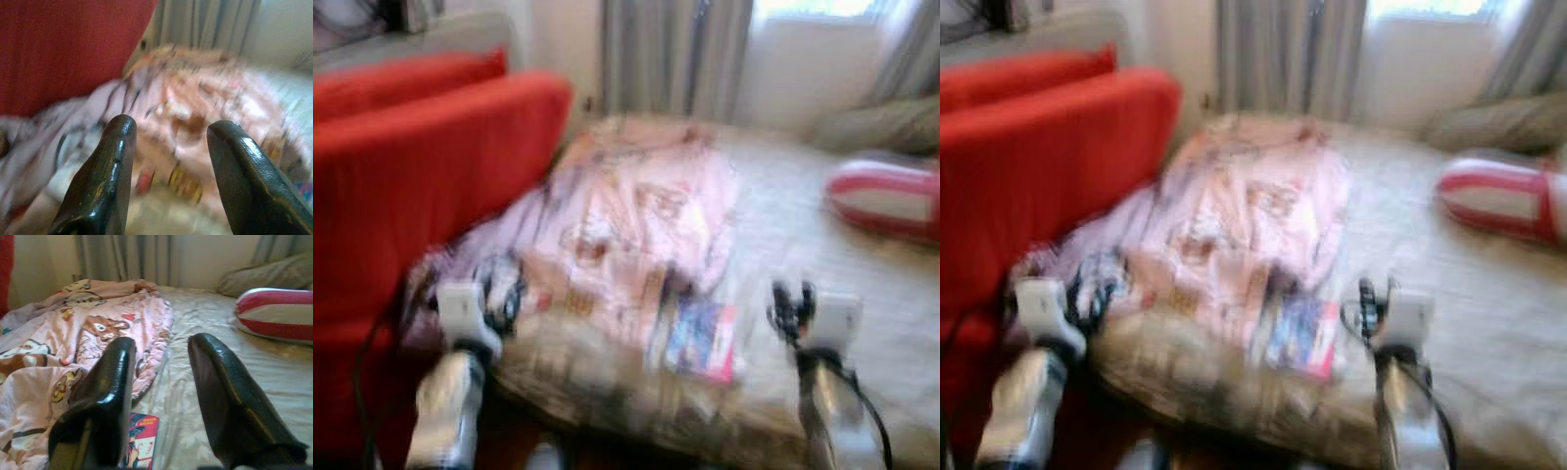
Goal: Clean up the room
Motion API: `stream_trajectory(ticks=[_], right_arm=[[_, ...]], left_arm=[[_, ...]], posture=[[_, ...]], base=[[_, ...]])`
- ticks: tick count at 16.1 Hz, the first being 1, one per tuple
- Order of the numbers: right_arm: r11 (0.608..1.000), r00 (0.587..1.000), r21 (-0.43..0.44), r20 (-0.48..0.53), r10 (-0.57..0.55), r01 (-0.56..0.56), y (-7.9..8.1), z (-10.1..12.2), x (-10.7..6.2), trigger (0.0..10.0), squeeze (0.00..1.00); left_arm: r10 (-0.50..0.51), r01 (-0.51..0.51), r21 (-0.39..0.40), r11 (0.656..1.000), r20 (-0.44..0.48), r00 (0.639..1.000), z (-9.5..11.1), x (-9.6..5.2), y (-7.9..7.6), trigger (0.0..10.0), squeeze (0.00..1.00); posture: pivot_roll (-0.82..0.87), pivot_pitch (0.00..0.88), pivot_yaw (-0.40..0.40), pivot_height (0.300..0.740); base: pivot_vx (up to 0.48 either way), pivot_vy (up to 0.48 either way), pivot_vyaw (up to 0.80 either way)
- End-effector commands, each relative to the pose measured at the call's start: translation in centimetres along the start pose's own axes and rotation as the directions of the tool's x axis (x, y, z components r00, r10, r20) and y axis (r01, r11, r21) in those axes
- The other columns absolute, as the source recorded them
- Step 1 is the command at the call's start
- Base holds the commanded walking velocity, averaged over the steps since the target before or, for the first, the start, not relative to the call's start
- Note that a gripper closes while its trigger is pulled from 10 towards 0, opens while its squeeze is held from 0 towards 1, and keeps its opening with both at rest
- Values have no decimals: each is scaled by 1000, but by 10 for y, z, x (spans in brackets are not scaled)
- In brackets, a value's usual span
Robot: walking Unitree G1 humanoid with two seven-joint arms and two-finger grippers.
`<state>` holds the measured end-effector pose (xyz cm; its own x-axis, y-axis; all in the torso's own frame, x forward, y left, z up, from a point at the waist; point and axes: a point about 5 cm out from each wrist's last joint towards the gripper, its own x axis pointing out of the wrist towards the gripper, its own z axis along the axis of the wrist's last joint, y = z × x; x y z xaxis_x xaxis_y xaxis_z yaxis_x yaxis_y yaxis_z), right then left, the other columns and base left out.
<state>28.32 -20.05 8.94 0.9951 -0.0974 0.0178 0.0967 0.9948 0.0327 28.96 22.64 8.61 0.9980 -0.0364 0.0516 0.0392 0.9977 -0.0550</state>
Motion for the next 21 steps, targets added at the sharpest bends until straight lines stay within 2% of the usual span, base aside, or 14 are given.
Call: stream_trajectory(ticks=[1, 7, 10, 16, 18, 21], right_arm=[[1000, 1000, 8, -17, -1, 1, 1, -4, -3, 10000, 0], [1000, 999, 15, -36, 1, -1, 4, -6, -2, 10000, 0], [1000, 999, 7, -34, 24, -24, 7, -7, -2, 10000, 0], [1000, 997, -2, -69, 26, -26, 10, -11, -3, 10000, 0], [999, 998, -4, -58, 31, -32, 11, -10, -2, 10000, 0], [999, 999, 4, -38, 32, -31, 10, -8, -2, 10000, 0]], left_arm=[[-11, 11, -13, 1000, -18, 1000, -3, 0, -2, 10000, 0], [-22, 21, -31, 999, -35, 999, -5, -1, -5, 10000, 0], [-26, 25, -30, 999, -36, 999, -5, -1, -6, 10000, 0], [-36, 35, -30, 999, -45, 998, -6, -2, -9, 10000, 0], [-36, 35, -29, 999, -43, 998, -6, -2, -9, 10000, 0], [-39, 38, -31, 999, -38, 999, -4, -1, -10, 10000, 0]], posture=[[1, 30, -35, 637], [1, 35, -32, 637], [0, 36, -32, 608], [0, 43, -31, 608], [1, 43, -30, 582], [2, 44, -30, 582]], base=[[0, 0, 0], [0, 0, 0], [0, 0, 0], [0, 0, 0], [0, 0, 0], [0, 0, 0]])
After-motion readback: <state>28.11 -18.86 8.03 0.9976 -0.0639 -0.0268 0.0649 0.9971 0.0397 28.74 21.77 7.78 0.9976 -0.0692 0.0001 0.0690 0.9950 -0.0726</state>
